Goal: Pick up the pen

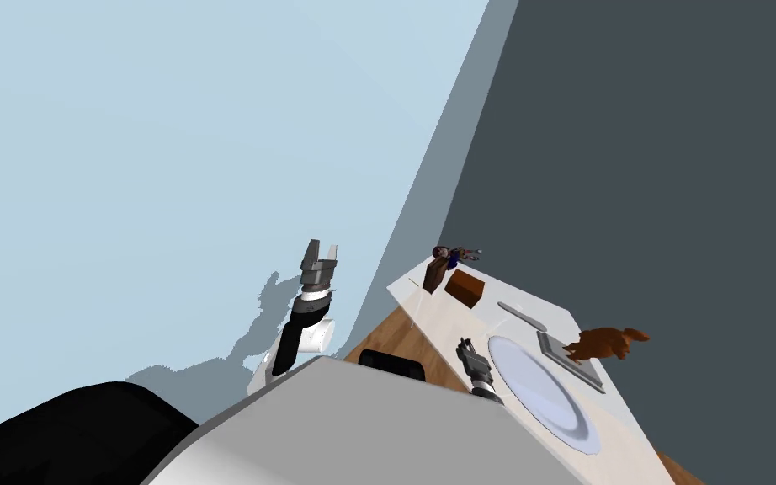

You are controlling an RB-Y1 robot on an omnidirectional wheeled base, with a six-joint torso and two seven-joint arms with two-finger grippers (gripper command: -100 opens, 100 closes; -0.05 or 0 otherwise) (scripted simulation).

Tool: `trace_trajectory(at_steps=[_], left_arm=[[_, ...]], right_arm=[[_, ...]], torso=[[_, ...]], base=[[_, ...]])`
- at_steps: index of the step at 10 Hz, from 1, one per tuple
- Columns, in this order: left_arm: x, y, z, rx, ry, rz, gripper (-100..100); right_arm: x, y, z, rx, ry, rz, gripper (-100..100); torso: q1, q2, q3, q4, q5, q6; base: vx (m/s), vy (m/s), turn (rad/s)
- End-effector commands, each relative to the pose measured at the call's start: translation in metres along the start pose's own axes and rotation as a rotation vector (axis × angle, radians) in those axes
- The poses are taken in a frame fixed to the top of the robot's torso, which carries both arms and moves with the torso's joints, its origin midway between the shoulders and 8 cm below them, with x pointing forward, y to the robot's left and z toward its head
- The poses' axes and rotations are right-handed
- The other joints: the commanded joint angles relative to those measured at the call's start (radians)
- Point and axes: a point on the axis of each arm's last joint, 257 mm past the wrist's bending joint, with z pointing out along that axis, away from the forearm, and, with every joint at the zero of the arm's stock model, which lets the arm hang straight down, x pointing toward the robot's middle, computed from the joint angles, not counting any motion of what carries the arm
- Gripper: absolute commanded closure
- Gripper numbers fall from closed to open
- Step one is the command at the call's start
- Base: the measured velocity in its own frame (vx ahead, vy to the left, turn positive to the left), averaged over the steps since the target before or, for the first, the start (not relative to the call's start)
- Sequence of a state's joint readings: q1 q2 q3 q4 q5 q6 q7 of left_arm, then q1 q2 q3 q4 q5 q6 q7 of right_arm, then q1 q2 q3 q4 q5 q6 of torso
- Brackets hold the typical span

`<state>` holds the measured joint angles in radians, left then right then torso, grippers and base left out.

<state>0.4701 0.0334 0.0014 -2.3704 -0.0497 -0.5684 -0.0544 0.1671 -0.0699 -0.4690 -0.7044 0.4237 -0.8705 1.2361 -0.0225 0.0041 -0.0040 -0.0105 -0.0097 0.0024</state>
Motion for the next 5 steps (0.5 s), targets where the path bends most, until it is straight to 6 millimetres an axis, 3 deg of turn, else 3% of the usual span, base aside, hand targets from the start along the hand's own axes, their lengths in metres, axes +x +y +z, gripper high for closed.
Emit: trace_trajectory(at_steps=[1, 3, 4, 5], left_arm=[[0.0, 0.0, 0.0, 0.0, 0.0, 0.0, 0], [0.0, 0.0, 0.0, 0.0, 0.0, 0.0, 0], [0.0, 0.0, 0.0, 0.0, 0.0, 0.0, 0], [0.0, 0.0, 0.0, 0.0, 0.0, 0.0, 0]], right_arm=[[-0.005, -0.015, 0.009, 0.044, -0.006, 0.02, 100], [-0.012, -0.038, 0.023, 0.108, -0.015, 0.055, 100], [-0.009, -0.032, 0.019, 0.092, -0.011, 0.048, 100], [-0.01, -0.032, 0.02, 0.094, -0.012, 0.05, 0]], torso=[[0.0, 0.0, 0.0, 0.0, 0.0, 0.0], [0.002, -0.001, -0.001, 0.0, -0.001, -0.001], [0.001, -0.002, -0.001, 0.0, 0.0, 0.001], [-0.003, -0.006, -0.003, -0.001, -0.001, 0.002]], base=[[-0.14, 0.085, 0.261], [-0.138, 0.111, 0.38], [-0.039, 0.035, 0.025], [-0.009, 0.01, -0.005]])
